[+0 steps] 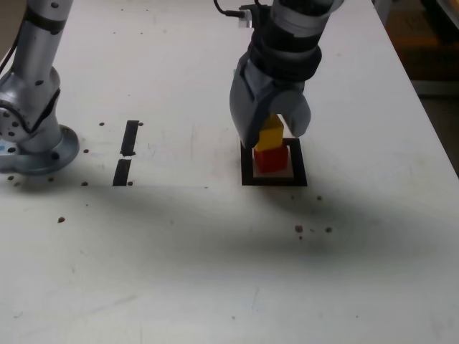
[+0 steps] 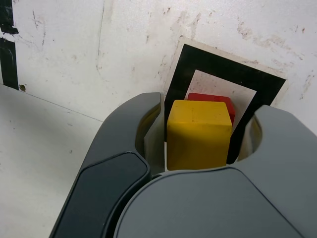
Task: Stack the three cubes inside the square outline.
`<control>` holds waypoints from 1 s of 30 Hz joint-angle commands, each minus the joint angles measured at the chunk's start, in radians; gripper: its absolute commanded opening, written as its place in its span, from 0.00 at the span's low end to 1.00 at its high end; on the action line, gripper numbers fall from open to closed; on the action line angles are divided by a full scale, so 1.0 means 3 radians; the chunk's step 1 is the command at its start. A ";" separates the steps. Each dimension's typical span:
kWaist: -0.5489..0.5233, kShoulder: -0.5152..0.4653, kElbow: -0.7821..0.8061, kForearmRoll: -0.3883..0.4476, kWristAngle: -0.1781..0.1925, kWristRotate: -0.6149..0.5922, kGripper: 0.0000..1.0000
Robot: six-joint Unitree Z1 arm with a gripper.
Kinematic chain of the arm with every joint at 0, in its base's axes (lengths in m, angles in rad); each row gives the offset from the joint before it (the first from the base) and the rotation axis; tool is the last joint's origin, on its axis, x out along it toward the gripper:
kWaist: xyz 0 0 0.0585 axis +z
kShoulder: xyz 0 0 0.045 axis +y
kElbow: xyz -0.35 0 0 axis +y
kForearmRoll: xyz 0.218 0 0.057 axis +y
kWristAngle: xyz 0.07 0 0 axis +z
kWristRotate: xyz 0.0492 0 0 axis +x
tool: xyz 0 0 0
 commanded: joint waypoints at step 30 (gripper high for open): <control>0.1548 -0.0994 0.0326 0.0316 0.0351 0.1641 1.00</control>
